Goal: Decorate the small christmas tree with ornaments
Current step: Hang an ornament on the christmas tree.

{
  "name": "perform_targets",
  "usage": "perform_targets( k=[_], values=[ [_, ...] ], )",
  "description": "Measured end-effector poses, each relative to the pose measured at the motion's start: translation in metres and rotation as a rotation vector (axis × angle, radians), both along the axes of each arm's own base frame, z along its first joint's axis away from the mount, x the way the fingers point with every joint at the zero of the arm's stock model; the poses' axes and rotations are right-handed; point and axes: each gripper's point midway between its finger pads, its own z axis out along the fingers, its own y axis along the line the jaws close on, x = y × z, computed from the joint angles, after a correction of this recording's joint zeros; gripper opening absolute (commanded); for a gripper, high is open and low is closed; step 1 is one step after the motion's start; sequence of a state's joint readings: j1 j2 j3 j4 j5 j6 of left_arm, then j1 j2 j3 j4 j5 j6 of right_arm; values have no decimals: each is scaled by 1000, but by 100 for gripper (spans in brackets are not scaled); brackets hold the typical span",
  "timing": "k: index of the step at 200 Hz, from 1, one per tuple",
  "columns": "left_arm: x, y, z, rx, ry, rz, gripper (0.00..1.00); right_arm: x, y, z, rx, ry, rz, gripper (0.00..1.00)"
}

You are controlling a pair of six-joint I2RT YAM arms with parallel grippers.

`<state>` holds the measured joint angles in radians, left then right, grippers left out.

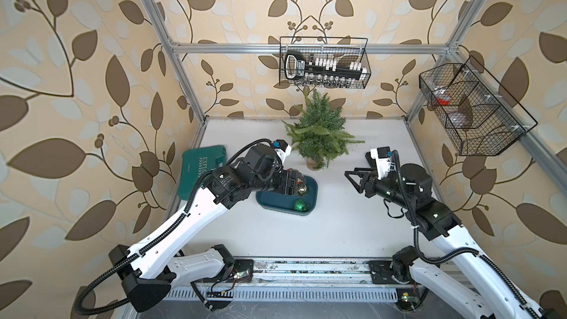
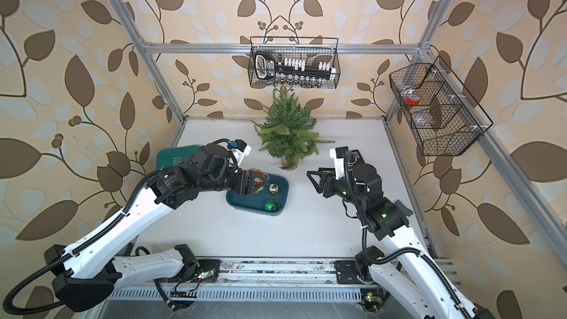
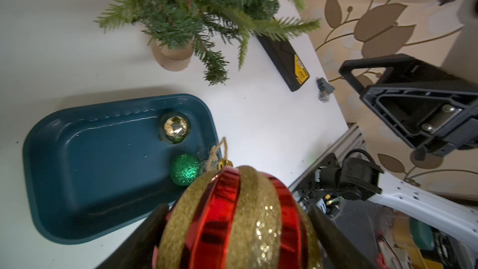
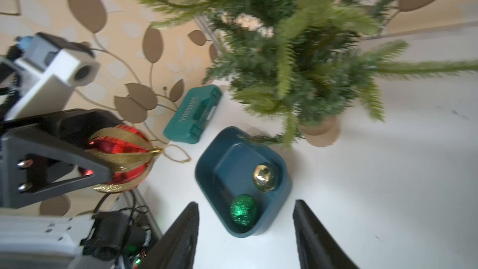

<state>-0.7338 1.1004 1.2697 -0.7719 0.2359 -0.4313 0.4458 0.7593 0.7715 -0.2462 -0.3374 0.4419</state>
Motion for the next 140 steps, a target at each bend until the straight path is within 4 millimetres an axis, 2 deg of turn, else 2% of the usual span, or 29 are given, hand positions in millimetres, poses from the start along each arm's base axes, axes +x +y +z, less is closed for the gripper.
perform_targets(
  k=[12, 21, 54, 80, 90, 115, 130, 140],
  values=[
    [-5, -4, 10, -33, -10, -38, 69, -3, 15, 9, 16, -18, 62, 34],
    [-9, -8, 20, -63, -19, -66, 68, -4, 23, 14, 19, -30, 98, 30],
    [-16, -17, 58, -154, -76, -132, 67, -2, 41, 24, 42, -55, 179, 27],
    [-22, -22, 85, -216, -121, -179, 67, -6, 46, 37, 61, -96, 226, 28],
    [-23, -23, 91, -232, -130, -191, 67, -8, 48, 43, 68, -119, 244, 33],
    [-26, -25, 101, -264, -142, -217, 67, -15, 53, 54, 92, -159, 296, 36],
    [-26, -27, 104, -275, -143, -229, 67, -19, 56, 61, 111, -184, 327, 43],
    [-27, -28, 105, -281, -143, -237, 67, -22, 57, 67, 130, -197, 345, 45]
  ],
)
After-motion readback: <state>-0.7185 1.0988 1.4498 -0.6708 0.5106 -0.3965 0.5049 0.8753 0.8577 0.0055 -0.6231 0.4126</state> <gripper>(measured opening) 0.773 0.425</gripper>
